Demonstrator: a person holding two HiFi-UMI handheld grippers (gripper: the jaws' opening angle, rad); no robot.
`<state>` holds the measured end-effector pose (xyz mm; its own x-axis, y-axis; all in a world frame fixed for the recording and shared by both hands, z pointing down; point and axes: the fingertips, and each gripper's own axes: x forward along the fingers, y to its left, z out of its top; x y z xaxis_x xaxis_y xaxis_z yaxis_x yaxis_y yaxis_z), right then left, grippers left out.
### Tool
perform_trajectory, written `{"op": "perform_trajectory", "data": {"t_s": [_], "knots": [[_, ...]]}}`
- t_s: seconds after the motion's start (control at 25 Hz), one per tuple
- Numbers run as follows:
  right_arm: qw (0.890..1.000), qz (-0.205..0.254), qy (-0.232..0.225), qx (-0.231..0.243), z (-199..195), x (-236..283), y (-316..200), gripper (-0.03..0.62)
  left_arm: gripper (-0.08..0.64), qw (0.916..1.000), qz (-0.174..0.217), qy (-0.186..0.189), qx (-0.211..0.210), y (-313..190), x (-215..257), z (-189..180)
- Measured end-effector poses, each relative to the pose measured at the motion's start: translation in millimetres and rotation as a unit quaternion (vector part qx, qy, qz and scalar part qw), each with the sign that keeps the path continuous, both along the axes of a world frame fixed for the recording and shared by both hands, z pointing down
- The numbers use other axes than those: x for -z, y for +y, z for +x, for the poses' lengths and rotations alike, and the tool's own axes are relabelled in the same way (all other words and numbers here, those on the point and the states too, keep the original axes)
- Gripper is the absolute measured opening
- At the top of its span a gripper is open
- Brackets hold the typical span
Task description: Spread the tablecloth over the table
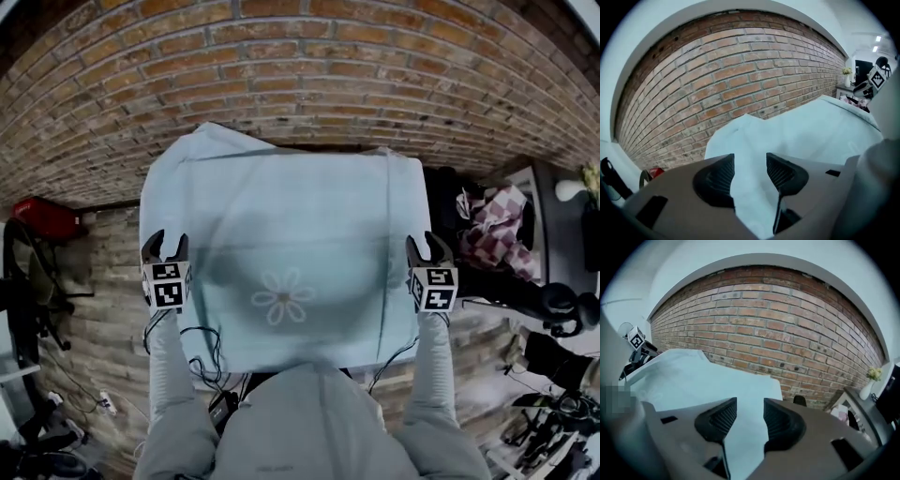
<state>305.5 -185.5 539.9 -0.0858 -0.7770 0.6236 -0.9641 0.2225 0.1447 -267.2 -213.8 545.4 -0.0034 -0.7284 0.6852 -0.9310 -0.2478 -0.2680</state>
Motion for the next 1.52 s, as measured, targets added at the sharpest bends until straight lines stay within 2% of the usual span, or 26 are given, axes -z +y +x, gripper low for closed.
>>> {"op": "perform_trajectory", "data": {"t_s": [0.24,0.4,0.6,0.8,0.92,1.04,1.08,1.12,1.24,1.52], "knots": [[0.998,-0.055,-0.026,-0.034,0,-41,79,0.169,0.216,0.997,-0.035,0.011,0.069,88,-26,-11],[0.995,-0.079,-0.036,-0.05,-2,-55,112,0.173,0.216,0.9884,-0.044,0.028,0.142,134,-32,-32],[0.992,-0.103,-0.048,-0.059,-10,-70,133,0.173,0.222,0.978,-0.079,0.04,0.189,179,-53,-54],[0.987,-0.144,-0.049,-0.057,-11,-94,147,0.172,0.232,0.9698,-0.126,0.07,0.197,206,-82,-45],[0.986,-0.145,-0.051,-0.063,-10,-100,147,0.161,0.223,0.9677,-0.126,0.086,0.201,205,-86,-39],[0.987,-0.135,-0.056,-0.066,-9,-99,147,0.146,0.144,0.9641,-0.127,0.122,0.199,204,-87,-33],[0.988,-0.133,-0.045,-0.063,-7,-98,148,0.108,0.135,0.9648,-0.129,0.123,0.193,204,-88,-31],[0.989,-0.134,-0.03,-0.06,-5,-98,148,0.057,0.094,0.9673,-0.13,0.115,0.185,204,-88,-29],[0.989,-0.137,-0.006,-0.059,4,-96,148,0.026,0.029,0.974,-0.137,0.069,0.167,205,-89,-26],[0.991,-0.105,0.021,-0.083,30,-75,149,0.026,0.023,0.9716,-0.14,0.033,0.188,211,-83,-52]]}}
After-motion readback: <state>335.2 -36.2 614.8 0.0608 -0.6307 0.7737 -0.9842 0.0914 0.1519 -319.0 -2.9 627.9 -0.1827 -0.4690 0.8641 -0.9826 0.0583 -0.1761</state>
